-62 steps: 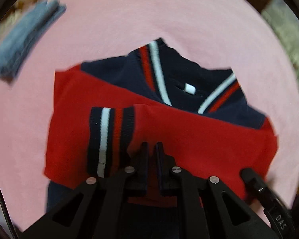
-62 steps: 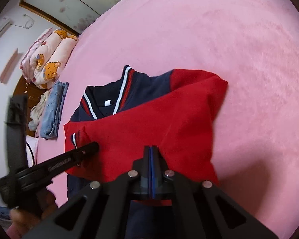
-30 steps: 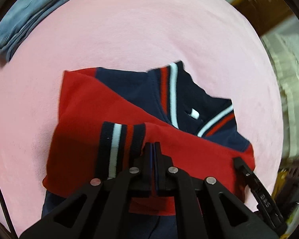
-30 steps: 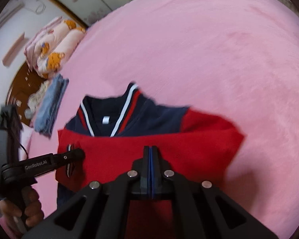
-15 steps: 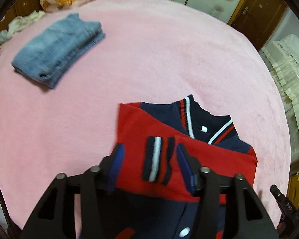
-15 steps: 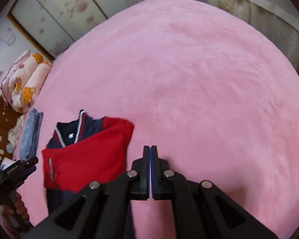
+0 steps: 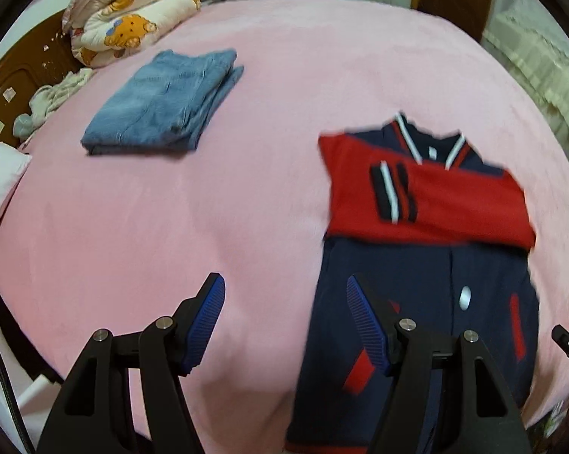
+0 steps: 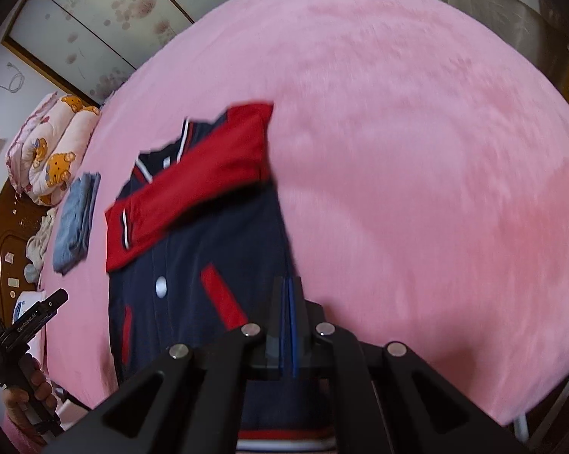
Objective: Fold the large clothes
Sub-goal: 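Move both tools to the striped hem and grasp it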
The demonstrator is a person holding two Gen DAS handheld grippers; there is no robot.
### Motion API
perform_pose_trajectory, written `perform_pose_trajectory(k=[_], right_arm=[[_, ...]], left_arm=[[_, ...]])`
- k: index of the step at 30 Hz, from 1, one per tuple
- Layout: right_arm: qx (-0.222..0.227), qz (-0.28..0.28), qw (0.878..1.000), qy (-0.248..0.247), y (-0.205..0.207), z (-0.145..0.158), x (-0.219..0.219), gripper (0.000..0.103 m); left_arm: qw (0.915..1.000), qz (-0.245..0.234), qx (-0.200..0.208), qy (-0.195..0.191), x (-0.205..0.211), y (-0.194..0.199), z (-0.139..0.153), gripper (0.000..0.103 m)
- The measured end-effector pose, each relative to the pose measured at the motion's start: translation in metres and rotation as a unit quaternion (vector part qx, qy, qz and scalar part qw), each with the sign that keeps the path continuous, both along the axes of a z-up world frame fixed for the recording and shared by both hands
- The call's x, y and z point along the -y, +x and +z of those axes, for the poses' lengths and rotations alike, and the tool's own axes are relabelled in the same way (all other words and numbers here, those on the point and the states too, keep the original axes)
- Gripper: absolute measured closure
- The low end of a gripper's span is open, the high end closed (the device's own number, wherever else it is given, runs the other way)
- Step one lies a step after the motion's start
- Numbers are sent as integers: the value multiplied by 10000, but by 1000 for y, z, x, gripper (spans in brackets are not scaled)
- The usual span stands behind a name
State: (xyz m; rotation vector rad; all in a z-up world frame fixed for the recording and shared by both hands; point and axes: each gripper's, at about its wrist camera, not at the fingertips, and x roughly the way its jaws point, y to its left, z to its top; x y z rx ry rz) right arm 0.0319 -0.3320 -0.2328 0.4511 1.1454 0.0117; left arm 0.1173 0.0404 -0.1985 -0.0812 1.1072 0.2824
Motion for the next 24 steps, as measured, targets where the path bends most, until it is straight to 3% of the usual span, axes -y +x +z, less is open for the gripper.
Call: perform_pose_trajectory(k=[4, 6, 10, 15, 17, 21, 24], right_arm=[[-158, -40, 9999, -54, -32, -5, -13, 97], [-227, -41, 9997, -93, -48, -7, -18, 85], [-342, -99, 9992, -160, -75, -12, -25, 76], [-523, -312, 9978, -272, -97, -20, -24, 52], [-607, -462, 9968, -235, -102, -24, -22, 47], [-652, -610, 9959, -106, -104, -35, -18, 47], [-615, -978, 9917, 559, -101, -51, -7, 47]], left_arm=[[9995, -183, -239, -138, -5, -31, -10, 37], [9988, -180, -420, -147, -8, -42, -16, 37], [9962, -299, -737, -362, -15, -66, -31, 38], [9902, -286, -1298, -431, -20, -88, -58, 37], [9872, -253, -1502, -479, -21, -95, -69, 37], [9823, -317, -1740, -623, -18, -105, -87, 38], [9801, -360, -1766, -828, -17, -109, -95, 37]])
